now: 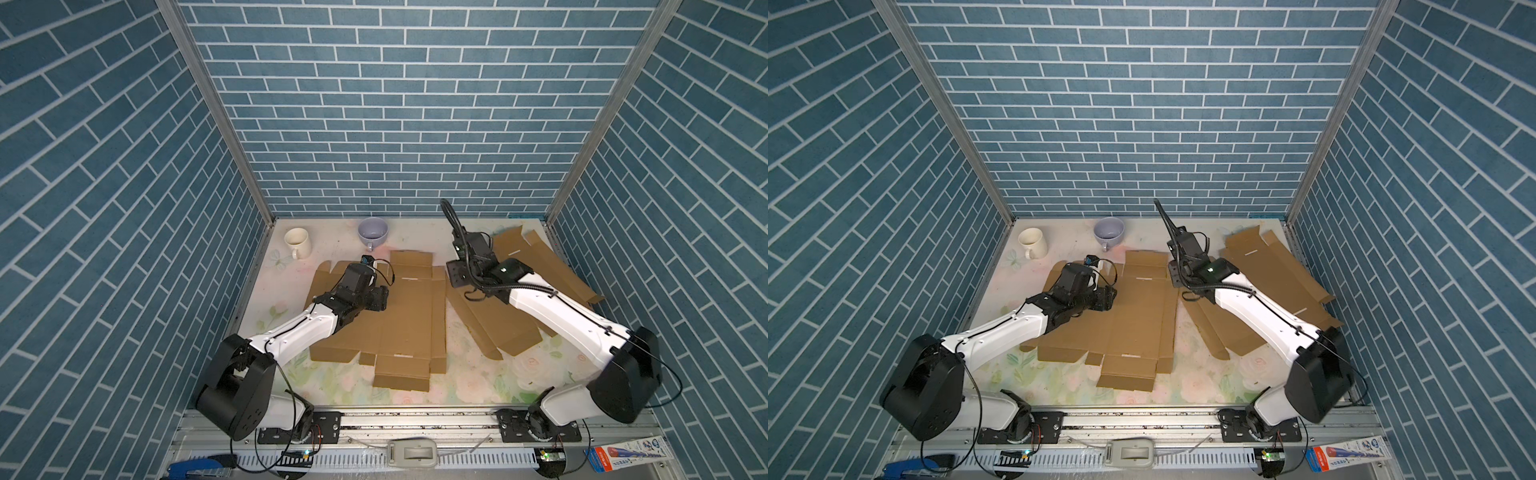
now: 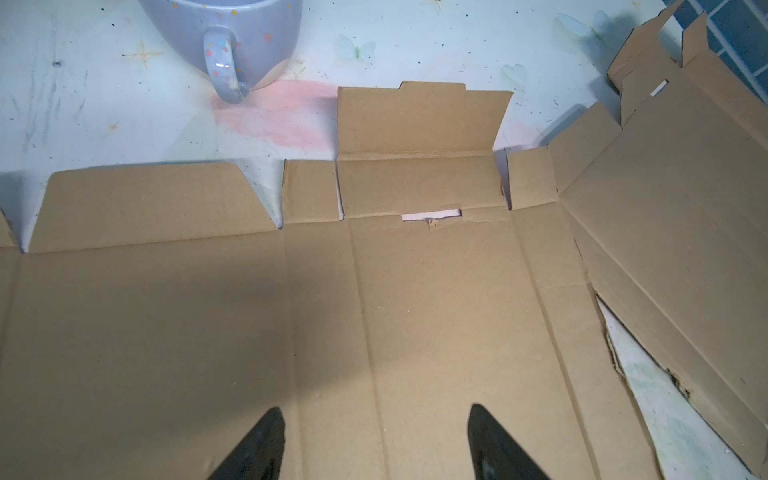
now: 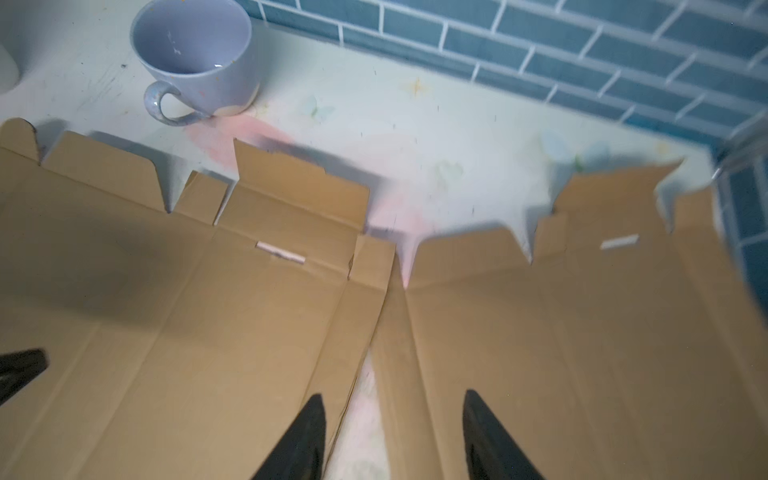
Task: Fold the paper box
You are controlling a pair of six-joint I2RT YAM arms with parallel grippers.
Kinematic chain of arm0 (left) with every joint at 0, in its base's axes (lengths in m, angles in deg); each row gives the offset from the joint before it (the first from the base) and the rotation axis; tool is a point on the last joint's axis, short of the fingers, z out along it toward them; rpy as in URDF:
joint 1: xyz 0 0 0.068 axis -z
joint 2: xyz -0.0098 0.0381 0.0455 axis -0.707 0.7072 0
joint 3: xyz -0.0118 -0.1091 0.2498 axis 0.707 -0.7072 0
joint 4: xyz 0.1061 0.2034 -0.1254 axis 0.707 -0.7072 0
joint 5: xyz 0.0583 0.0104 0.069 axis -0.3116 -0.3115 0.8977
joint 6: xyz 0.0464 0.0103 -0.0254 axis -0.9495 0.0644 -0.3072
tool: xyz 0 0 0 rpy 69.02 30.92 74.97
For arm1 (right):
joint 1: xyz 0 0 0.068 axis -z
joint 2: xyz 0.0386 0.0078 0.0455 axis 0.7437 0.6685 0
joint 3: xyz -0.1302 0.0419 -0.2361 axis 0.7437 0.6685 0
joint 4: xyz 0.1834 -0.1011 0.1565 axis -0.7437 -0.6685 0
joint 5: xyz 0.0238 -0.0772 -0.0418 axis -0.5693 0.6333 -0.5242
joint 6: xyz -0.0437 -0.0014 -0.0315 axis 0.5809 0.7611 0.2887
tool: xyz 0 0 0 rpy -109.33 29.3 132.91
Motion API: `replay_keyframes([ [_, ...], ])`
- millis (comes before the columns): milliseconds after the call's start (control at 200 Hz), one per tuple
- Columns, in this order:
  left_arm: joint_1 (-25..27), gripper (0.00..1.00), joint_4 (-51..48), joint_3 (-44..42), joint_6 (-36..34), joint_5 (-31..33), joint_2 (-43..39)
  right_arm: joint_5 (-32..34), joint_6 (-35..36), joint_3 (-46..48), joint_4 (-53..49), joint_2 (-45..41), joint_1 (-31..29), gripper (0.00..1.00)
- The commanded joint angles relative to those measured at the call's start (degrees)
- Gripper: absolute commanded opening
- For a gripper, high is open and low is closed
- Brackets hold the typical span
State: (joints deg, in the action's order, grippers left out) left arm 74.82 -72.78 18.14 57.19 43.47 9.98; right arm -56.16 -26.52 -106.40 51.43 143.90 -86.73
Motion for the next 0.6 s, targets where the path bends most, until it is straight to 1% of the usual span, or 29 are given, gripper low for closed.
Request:
replay_keyframes([
  [0,-0.7,0.7,1.14,-0.29,2.5,-1.02,0.99,-11.42,-17.49,7.9,1.44,-0.6,1.83,0.53],
  [95,-2.02,0.7,1.89,-2.93,4.98,-1.33,0.92,-18.01,-19.96,13.09,7.05,0.23,3.31,0.53],
  [130,-2.83,0.7,2.46,-3.99,6.13,-1.75,0.71,-18.67,-20.62,14.49,9.34,0.6,3.55,0.55],
  [150,-3.29,0.69,2.79,-4.64,6.82,-2.02,0.55,-20.59,-20.97,15.17,10.7,0.84,3.6,0.55],
  [205,-4.65,0.68,3.93,-5.48,8.8,-3.17,0.43,-22.79,-21.9,16.62,14.41,2.01,3.78,0.56],
  [225,-4.97,0.68,4.53,-7.04,9.41,-3.68,0.51,-23.52,-22.18,16.83,15.27,2.69,3.83,0.57],
  [355,-5.74,0.65,6.82,-9.31,11.87,-5.17,1.68,-25.92,-23.33,18.03,20.07,7.53,4.01,0.57],
  [595,-5.82,0.57,8.1,-13.02,14.41,-5.27,3.09,-30.84,-26.81,21.62,28.92,12.23,4.74,0.58],
])
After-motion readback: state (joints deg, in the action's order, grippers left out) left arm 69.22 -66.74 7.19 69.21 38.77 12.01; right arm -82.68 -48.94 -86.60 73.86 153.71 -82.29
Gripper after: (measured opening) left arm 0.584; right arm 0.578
